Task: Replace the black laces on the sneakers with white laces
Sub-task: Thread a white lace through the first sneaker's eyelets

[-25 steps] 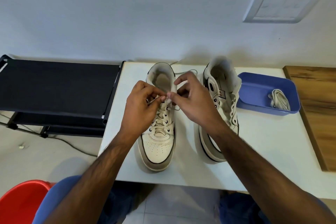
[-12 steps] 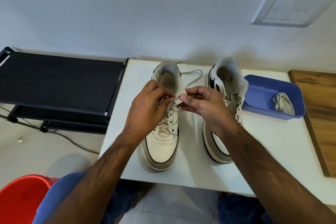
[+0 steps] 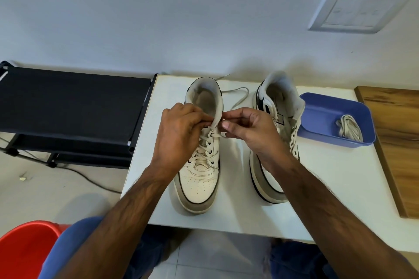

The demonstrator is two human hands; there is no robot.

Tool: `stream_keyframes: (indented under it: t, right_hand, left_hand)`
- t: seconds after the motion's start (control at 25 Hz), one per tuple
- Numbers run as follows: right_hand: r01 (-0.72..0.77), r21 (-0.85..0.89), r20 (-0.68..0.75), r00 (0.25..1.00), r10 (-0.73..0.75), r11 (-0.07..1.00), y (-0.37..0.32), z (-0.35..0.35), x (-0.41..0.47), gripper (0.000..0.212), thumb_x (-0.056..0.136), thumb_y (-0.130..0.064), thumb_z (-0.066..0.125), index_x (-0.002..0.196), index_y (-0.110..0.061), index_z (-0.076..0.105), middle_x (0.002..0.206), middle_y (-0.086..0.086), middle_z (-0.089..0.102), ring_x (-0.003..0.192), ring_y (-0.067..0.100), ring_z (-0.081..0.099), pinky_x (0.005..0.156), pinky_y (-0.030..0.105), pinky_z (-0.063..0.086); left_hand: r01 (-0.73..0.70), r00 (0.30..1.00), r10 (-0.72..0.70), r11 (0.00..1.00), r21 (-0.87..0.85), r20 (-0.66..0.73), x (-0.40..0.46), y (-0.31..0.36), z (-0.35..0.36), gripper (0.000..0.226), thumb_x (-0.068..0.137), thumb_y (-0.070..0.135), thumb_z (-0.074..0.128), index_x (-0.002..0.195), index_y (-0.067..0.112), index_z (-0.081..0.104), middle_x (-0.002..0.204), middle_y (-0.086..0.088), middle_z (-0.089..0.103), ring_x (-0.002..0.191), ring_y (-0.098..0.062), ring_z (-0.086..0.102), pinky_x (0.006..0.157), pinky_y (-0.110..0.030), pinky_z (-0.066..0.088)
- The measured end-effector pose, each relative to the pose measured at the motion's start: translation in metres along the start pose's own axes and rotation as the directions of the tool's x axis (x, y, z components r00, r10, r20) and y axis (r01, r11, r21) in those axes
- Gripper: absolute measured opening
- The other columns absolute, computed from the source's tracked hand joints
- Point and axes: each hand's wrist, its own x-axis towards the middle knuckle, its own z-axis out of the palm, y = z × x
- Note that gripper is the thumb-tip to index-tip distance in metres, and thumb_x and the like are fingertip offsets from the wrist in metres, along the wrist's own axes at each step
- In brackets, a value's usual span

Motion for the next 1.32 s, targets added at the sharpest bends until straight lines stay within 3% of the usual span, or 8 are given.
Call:
stream_keyframes:
  t: [0.2, 0.32, 0.56, 0.76, 0.96, 1.08, 1.2, 1.32]
  right_hand:
    - [0.097, -0.152, -0.038, 0.994, -0.104, 0.984, 0.007, 0.004, 0.0, 0.018, 0.076, -0.001, 0.085, 0.09, -0.008, 0.075, 0.084, 0.008, 0.077, 0.082, 0.023, 0.076, 0.082, 0.034, 0.061]
    - [0.132, -0.169, -0.071, 0.987, -0.146, 0.977, 0.013, 0.007, 0.0, 0.019, 0.075, -0.006, 0.087, 0.089, -0.012, 0.076, 0.082, 0.005, 0.077, 0.082, 0.024, 0.075, 0.085, 0.044, 0.062]
    - [0.178, -0.229, -0.103, 0.973, -0.206, 0.957, 0.015, 0.01, -0.001, 0.013, 0.078, -0.008, 0.085, 0.088, -0.012, 0.077, 0.078, -0.001, 0.077, 0.076, 0.013, 0.075, 0.079, 0.033, 0.062]
    - [0.233, -0.346, -0.02, 0.967, -0.255, 0.909, 0.014, 0.008, 0.001, 0.009, 0.084, -0.012, 0.08, 0.087, -0.016, 0.073, 0.079, -0.003, 0.075, 0.078, 0.012, 0.072, 0.079, 0.035, 0.061]
    - [0.36, -0.427, 0.243, 0.929, -0.278, 0.83, -0.005, -0.029, 0.005, 0.007, 0.091, -0.007, 0.072, 0.093, -0.011, 0.066, 0.088, -0.005, 0.071, 0.085, 0.01, 0.067, 0.08, 0.023, 0.052]
    - [0.391, -0.142, 0.318, 0.888, -0.332, 0.909, -0.015, -0.055, 0.006, 0.004, 0.097, -0.004, 0.061, 0.097, -0.003, 0.057, 0.101, 0.005, 0.071, 0.1, 0.021, 0.066, 0.09, 0.034, 0.054]
    - [0.243, 0.29, 0.267, 0.908, -0.322, 0.926, -0.021, -0.052, 0.004, 0.004, 0.102, -0.009, 0.047, 0.099, -0.008, 0.047, 0.101, 0.013, 0.071, 0.1, 0.027, 0.064, 0.083, 0.034, 0.052]
    - [0.091, 0.305, 0.158, 0.977, -0.144, 0.948, -0.012, -0.027, 0.007, 0.013, 0.106, -0.007, 0.041, 0.099, -0.013, 0.049, 0.073, -0.001, 0.066, 0.073, 0.014, 0.058, 0.068, 0.029, 0.041]
  left_hand:
    - [0.247, 0.969, -0.241, 0.918, -0.31, 0.058, 0.005, 0.011, -0.004, 0.038, 0.087, 0.004, 0.073, 0.104, 0.033, 0.056, 0.09, 0.02, 0.073, 0.098, -0.005, 0.066, 0.092, -0.05, 0.046]
    - [0.328, 0.943, -0.323, 0.879, -0.345, 0.076, 0.004, 0.013, -0.002, 0.04, 0.087, 0.008, 0.075, 0.102, 0.036, 0.05, 0.086, 0.024, 0.071, 0.099, 0.0, 0.065, 0.098, -0.051, 0.043]
    - [0.249, 0.968, -0.238, 0.922, -0.296, 0.073, 0.003, 0.012, -0.003, 0.035, 0.091, 0.015, 0.073, 0.115, 0.036, 0.059, 0.092, 0.025, 0.071, 0.104, -0.006, 0.059, 0.097, -0.042, 0.036]
    - [-0.071, 0.972, 0.069, 0.997, 0.002, 0.225, 0.0, 0.003, -0.008, 0.045, 0.092, 0.051, 0.061, 0.136, 0.047, 0.053, 0.12, 0.024, 0.056, 0.105, -0.011, 0.041, 0.079, -0.033, 0.02]
    - [0.125, 0.969, -0.089, 0.981, -0.146, 0.231, 0.002, 0.003, -0.007, 0.052, 0.075, 0.049, 0.084, 0.12, 0.052, 0.058, 0.117, 0.033, 0.057, 0.107, -0.006, 0.038, 0.084, -0.031, 0.021]
    - [0.236, 0.941, -0.155, 0.937, -0.257, 0.3, 0.005, -0.002, -0.009, 0.048, 0.075, 0.046, 0.085, 0.116, 0.054, 0.061, 0.116, 0.031, 0.059, 0.11, -0.007, 0.041, 0.092, -0.034, 0.024]
    - [0.254, 0.942, -0.148, 0.9, -0.354, 0.301, 0.004, -0.004, -0.01, 0.023, 0.095, 0.048, 0.061, 0.117, 0.049, 0.065, 0.115, 0.027, 0.062, 0.109, -0.008, 0.042, 0.092, -0.039, 0.026]
    - [0.276, 0.936, -0.145, 0.866, -0.417, 0.32, 0.01, -0.005, -0.014, 0.024, 0.104, 0.038, 0.05, 0.113, 0.046, 0.071, 0.101, 0.02, 0.067, 0.1, -0.014, 0.046, 0.088, -0.039, 0.03]
